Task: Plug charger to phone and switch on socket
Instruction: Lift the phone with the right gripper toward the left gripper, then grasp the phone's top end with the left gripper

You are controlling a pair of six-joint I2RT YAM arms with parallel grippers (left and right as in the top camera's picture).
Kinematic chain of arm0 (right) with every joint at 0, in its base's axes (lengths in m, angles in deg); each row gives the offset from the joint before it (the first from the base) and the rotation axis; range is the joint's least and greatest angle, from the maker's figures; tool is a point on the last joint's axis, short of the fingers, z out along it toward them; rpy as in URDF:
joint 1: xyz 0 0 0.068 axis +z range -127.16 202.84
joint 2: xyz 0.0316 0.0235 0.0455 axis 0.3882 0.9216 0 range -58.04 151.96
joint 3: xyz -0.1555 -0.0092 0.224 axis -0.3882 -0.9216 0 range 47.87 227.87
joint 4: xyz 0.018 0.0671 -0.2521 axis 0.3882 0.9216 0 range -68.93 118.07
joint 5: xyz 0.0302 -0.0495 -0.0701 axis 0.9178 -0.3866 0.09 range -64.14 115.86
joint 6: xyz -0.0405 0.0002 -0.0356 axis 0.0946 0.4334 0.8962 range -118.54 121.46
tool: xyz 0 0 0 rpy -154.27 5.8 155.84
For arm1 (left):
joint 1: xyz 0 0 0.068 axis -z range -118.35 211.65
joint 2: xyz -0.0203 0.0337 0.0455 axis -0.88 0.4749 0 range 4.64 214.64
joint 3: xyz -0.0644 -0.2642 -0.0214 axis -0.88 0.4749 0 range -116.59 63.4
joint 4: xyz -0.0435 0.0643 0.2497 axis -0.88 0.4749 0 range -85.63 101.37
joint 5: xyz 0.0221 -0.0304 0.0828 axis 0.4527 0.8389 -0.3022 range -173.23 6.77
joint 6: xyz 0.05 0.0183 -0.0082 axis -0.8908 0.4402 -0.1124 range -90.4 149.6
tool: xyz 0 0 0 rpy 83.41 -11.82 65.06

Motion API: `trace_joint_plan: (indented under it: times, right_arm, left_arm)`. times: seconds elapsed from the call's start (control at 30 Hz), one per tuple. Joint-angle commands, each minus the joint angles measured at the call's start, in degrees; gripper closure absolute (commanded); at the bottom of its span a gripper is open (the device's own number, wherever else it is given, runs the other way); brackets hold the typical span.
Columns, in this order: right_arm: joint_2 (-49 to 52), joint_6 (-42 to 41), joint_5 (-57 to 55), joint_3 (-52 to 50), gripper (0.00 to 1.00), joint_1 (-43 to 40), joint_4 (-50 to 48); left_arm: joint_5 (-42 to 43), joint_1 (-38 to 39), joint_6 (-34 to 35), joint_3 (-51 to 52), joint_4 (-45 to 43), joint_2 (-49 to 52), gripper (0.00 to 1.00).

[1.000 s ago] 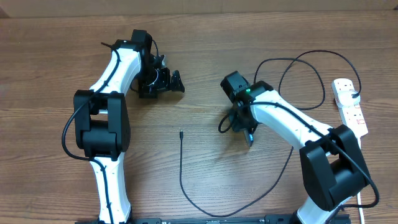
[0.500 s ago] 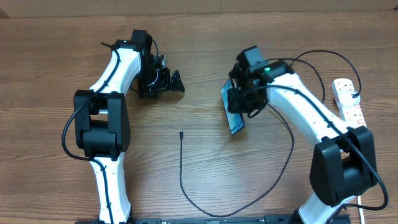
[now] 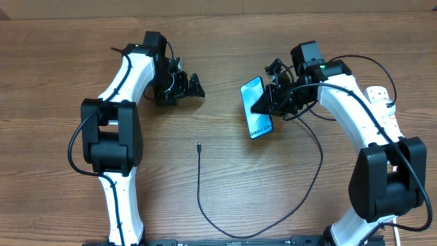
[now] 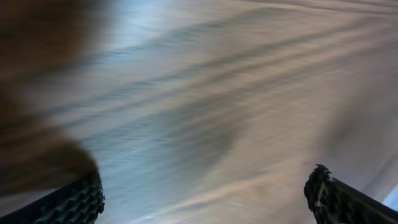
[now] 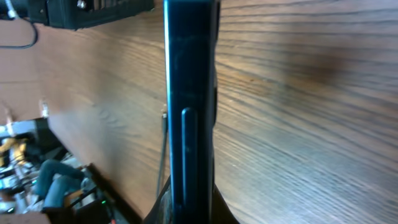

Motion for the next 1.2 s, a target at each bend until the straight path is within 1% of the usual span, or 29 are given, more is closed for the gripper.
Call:
trace_joint_plan:
  times: [0.0,0.07,0.13,0.2,0.23,0.3,0.33,0.53,0.63,0.73,0.87,0.93,1.0,1.17]
  right_arm:
    - [-1.14,0.90,8.70,0.42,0.96,0.00,-0.17]
    - [-1.14,0.85,12.96,0.42,0.96,0.00,-1.20]
    - [-1.14,0.13,16.92,0.42,0.96,0.00,-2.84]
    - [-1.14,-1.49,19.54,0.42,0.96,0.00,-4.79]
    - [-1.14,-2.84,20.70,0.42,0.96,0.00,-6.12]
    - [-1.14,-5.97,21.62,0.42,0.96,0.00,-8.72]
    - [-1.14,-8.41,21.66,0.42,0.96,0.00,-10.51]
    - [-1.14,-19.69,22.64,0.42,0.96,0.57,-19.87]
    - [-1.14,-23.87,22.67,0.42,0.96,1.05,-24.94]
    - [-1.14,-27.19,23.30,0.42,0.96,1.64,-28.98]
    - [-1.14,-31.23,24.41,0.42,0.96,2.47,-33.64]
    - [-1.14,-32.72,24.39,0.42,0.96,2.75,-35.45]
    - [-1.14,-33.83,24.41,0.42,0.96,2.80,-36.94]
    - [-1.14,-34.84,24.41,0.44,0.96,2.80,-39.74]
  left_arm:
    - [22.27,-1.33,-0.70,-0.20,-1.29,-0.74,0.00]
    - [35.82,-2.36,-5.49,-0.20,-2.38,-0.74,0.00]
    - [48.17,-3.21,-8.50,-0.20,-3.02,-0.74,0.02]
    - [55.91,-3.69,-10.36,-0.20,-3.56,-0.74,0.05]
    - [58.45,-3.76,-10.69,-0.20,-4.07,-0.74,0.05]
    - [61.31,-3.76,-10.67,-0.20,-5.60,-0.74,0.08]
    - [62.69,-3.76,-10.62,-0.20,-7.04,-0.74,0.11]
    - [62.62,-2.84,-3.93,-0.22,-12.92,-0.74,0.20]
    - [62.62,-2.12,2.03,-0.22,-17.31,-0.74,0.28]
    - [62.62,-1.36,9.79,-0.37,-23.87,-0.74,0.34]
    - [62.64,-0.09,21.70,-1.25,-33.35,-0.79,0.34]
    - [62.66,0.83,25.94,-2.10,-36.96,-0.79,0.34]
    - [62.66,1.73,28.70,-3.34,-39.21,-0.85,0.34]
    - [62.66,3.50,31.98,-5.95,-40.59,-2.03,0.36]
